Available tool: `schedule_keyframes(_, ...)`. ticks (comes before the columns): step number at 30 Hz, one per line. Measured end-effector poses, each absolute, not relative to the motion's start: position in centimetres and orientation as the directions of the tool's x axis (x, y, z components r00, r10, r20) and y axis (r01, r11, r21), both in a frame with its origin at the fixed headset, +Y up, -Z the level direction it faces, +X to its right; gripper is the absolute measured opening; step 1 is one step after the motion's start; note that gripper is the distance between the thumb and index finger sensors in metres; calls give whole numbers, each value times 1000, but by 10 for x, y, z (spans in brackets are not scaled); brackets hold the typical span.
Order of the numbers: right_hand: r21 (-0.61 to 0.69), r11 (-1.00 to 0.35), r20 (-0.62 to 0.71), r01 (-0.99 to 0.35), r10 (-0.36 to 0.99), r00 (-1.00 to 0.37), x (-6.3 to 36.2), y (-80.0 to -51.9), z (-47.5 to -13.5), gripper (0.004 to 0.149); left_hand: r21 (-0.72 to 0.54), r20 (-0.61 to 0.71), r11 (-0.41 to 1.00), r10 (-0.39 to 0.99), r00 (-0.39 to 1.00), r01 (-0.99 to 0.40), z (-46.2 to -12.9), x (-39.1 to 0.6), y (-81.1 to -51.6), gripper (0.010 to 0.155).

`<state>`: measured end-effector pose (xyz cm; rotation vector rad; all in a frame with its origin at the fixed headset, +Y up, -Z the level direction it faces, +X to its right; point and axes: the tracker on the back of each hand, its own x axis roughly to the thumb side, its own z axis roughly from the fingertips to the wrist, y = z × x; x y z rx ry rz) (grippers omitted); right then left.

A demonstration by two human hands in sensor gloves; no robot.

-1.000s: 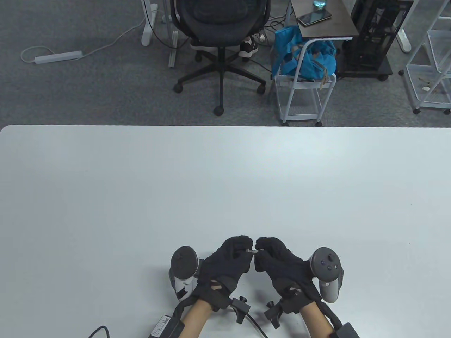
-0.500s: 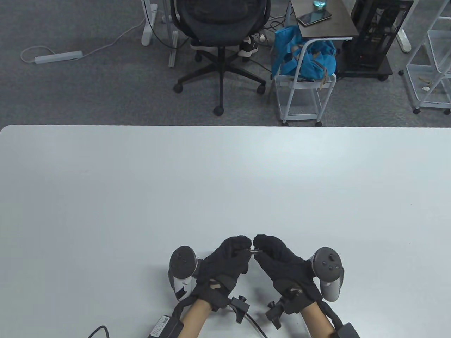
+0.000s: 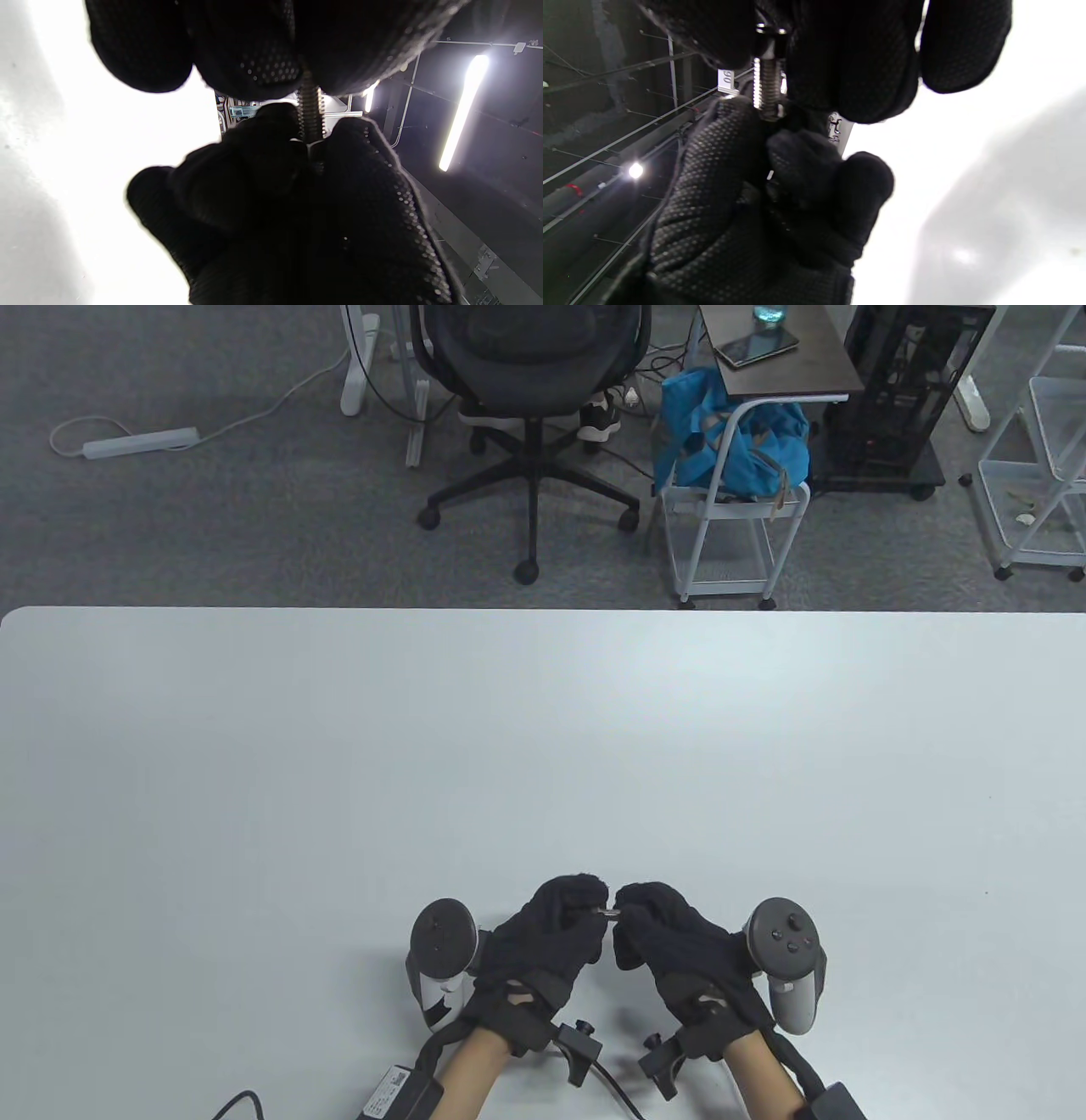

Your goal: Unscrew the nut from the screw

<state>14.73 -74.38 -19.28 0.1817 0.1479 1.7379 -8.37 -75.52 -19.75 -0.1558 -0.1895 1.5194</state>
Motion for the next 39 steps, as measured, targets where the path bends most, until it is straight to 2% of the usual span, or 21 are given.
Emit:
schedule_keyframes(12,132,-212,134,-968,972,-194,148,-737,-191,46,-224,16,41,999,38,-974,-198,-84,-757,50)
schedule_keyframes(14,161,-212,140,-964,972,-190,148,-736,-191,46,-217,14,38,999,36,-975,-198,-84,-757,50)
schedule_keyframes(16,194,-192,121,-962,978,-171,148,-737,-193,51,-211,11,32,999,30,-977,-198,-85,-757,49)
schedule_keyframes(18,240,-175,77,-955,984,-161,148,-741,-193,64,-208,12,28,1000,26,-978,-198,-85,-757,49)
schedule_keyframes(22,188,-163,-45,-969,984,-175,151,-752,-192,74,-220,28,37,999,31,-975,-198,-84,-756,47)
schedule_keyframes(24,197,-207,-51,-958,974,-221,152,-753,-193,68,-228,36,44,999,37,-973,-198,-83,-756,47)
schedule_keyframes(27,176,-210,-26,-962,976,-218,151,-749,-192,58,-222,34,50,998,43,-974,-198,-83,-757,47)
schedule_keyframes(32,169,-161,35,-972,987,-157,151,-744,-193,54,-207,19,34,999,30,-978,-198,-85,-758,47)
schedule_keyframes(39,146,-178,84,-973,982,-167,152,-740,-193,52,-205,13,20,1000,18,-979,-198,-85,-758,47)
